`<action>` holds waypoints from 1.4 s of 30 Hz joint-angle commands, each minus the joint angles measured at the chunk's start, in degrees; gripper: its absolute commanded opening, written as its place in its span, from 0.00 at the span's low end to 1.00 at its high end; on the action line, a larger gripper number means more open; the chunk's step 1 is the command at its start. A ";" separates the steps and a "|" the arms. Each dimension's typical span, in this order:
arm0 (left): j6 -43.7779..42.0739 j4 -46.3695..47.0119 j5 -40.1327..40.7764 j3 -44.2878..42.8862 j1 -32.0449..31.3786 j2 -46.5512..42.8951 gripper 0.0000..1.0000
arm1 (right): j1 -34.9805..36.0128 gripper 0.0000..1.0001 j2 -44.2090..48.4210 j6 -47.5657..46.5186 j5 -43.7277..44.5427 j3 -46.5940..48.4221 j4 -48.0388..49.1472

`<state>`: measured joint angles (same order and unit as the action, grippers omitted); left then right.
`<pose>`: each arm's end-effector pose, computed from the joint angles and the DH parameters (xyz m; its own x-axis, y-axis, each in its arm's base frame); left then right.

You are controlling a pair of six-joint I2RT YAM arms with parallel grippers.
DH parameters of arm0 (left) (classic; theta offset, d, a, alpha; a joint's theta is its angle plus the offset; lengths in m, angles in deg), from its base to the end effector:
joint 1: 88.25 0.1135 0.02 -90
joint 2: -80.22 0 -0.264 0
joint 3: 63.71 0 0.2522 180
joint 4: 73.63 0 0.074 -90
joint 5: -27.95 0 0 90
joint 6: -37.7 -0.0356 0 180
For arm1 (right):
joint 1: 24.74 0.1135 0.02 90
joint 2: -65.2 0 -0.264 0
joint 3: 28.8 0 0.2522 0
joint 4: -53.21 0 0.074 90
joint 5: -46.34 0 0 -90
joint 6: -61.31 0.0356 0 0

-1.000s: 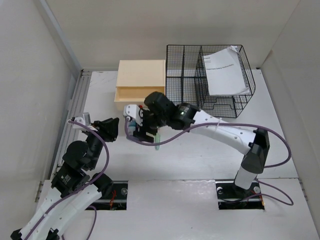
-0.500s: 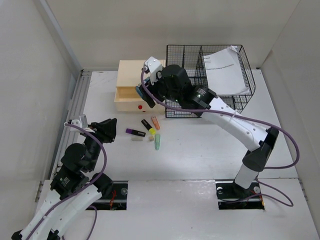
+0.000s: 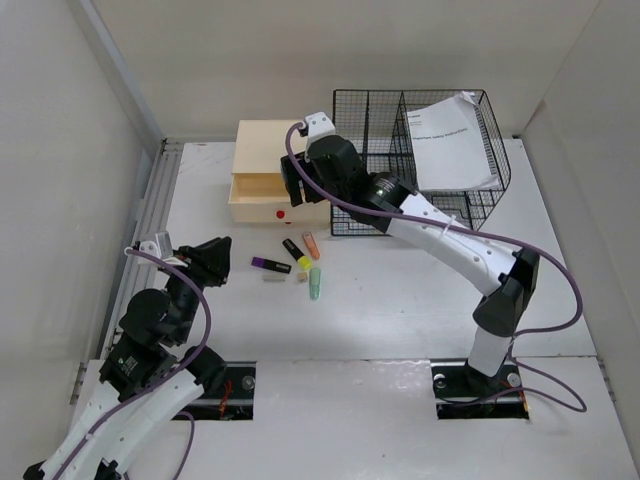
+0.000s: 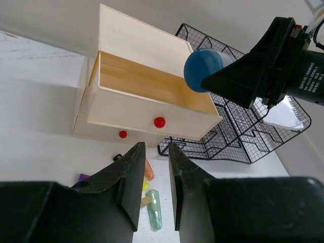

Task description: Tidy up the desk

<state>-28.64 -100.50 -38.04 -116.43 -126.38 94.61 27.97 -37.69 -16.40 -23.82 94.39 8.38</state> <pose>0.0613 -0.0297 0.3567 0.0427 -0.4995 -0.8652 0.2920 0.8345 -0.4674 0.2600 0.3214 0.4137 -0.3652 -0.1491 -0.9189 -0.4949 0.8672 0.0560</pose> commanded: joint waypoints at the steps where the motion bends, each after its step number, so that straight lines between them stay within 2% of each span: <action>1: 0.25 2.20 0.34 0.11 0.16 -0.86 0.22 | 0.64 0.00 1.91 3.97 3.54 -1.40 4.35; 5: 0.25 2.20 0.34 0.11 0.16 -0.86 0.21 | 0.64 0.01 1.91 4.49 4.33 -1.94 3.21; 9: 0.25 2.20 0.34 0.11 0.16 -0.86 0.21 | 0.64 0.07 2.43 4.49 3.72 -4.13 3.73; 12: 0.25 2.20 0.34 0.11 0.16 -0.86 0.21 | 0.64 0.18 1.82 4.49 3.72 -4.13 3.74; 13: 0.25 2.20 0.34 0.11 0.16 -0.86 0.21 | 0.64 0.27 1.82 4.49 3.72 -4.13 3.74; 16: 0.25 2.20 0.34 0.11 0.16 -0.86 0.21 | 0.64 0.46 1.29 2.83 3.72 -4.13 4.79; 18: 0.25 2.20 0.34 0.11 0.16 -0.86 0.21 | 0.64 0.65 1.29 2.30 3.20 -4.13 5.31; 20: 0.25 2.20 0.34 0.11 0.16 -0.86 0.21 | 0.64 0.78 1.29 0.80 3.19 -4.13 5.93; 26: 0.25 2.20 0.34 0.11 0.16 -0.86 0.21 | 0.64 0.91 1.82 -0.25 3.19 -3.08 6.46; 29: 0.25 2.20 0.34 0.11 0.16 -0.86 0.21 | 0.64 0.92 1.82 -0.25 2.66 -3.08 6.46; 31: 0.25 2.20 0.34 0.11 0.16 -0.86 0.21 | 0.64 0.84 2.34 -0.78 1.27 -3.08 6.46; 32: 0.25 2.20 0.34 0.11 0.16 -0.86 0.21 | 0.64 0.73 3.39 -2.87 -0.22 -4.12 7.94; 33: 0.25 2.20 0.34 0.11 0.16 -0.86 0.21 | 0.64 0.58 5.31 -5.59 -3.80 -5.18 9.09; 34: 0.25 2.20 0.34 0.11 0.16 -0.86 0.21 | -0.49 0.24 6.55 -9.62 -18.98 -6.23 10.14; 35: 0.25 2.20 0.34 0.11 0.16 -0.86 0.21 | -1.28 0.09 7.61 -13.49 -27.31 -7.46 12.15; 36: 0.25 2.20 0.34 0.11 0.16 -0.86 0.21 | -1.90 0.00 8.49 -17.79 -33.92 -9.39 12.87; 37: 0.25 2.20 0.34 0.11 0.16 -0.86 0.21 | -2.60 0.00 8.50 -19.75 -44.60 -9.41 12.88; 38: 0.25 2.20 0.34 0.11 0.16 -0.86 0.21 | -2.61 0.00 7.97 -20.37 -45.84 -8.62 11.92; 39: 0.25 2.20 0.34 0.11 0.16 -0.86 0.21 | -2.61 0.00 6.66 -25.69 -46.89 -3.66 5.12; 40: 0.25 2.20 0.34 0.11 0.16 -0.86 0.21 | -3.48 0.00 3.78 -30.35 -51.95 -2.21 1.05; 41: 0.25 2.20 0.34 0.11 0.16 -0.86 0.21 | -5.40 0.00 3.14 -30.40 -59.05 -2.20 1.01; 42: 0.25 2.20 0.34 0.11 0.16 -0.86 0.21 | -6.29 0.00 2.61 -30.40 -60.25 -2.81 1.01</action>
<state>-28.60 -100.50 -38.02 -116.43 -126.38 94.29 24.34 -33.38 -38.37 -66.86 89.12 12.33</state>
